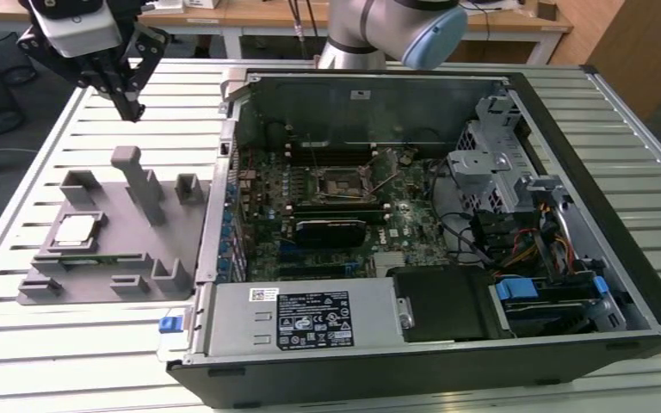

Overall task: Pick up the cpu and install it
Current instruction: 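Reach for the cpu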

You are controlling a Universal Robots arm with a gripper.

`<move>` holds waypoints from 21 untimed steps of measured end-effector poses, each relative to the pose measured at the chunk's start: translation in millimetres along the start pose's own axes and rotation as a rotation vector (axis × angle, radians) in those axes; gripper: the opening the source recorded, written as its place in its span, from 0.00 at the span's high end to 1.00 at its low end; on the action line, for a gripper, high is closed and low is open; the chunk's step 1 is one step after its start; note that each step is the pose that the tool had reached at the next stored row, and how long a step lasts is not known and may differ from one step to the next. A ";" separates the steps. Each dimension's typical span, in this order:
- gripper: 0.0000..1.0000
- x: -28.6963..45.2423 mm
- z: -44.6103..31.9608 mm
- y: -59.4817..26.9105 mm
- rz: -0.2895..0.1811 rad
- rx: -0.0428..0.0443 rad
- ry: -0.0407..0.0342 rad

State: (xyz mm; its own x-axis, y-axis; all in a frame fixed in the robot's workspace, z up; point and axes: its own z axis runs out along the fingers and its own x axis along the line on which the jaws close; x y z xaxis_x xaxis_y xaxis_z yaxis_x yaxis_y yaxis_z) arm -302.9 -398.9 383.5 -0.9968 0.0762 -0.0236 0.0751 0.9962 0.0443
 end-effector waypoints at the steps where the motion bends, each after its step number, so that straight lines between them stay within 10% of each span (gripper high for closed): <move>1: 0.89 1.0 0.0 -0.1 0.000 0.0000 0.0000; 21: 0.89 20.7 1.0 -1.6 0.000 0.0000 0.0001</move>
State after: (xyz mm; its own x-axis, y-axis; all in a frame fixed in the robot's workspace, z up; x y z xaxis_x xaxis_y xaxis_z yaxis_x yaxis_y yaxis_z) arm -323.6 -399.0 382.0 -0.9968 0.0762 -0.0235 0.0751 0.9962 0.0443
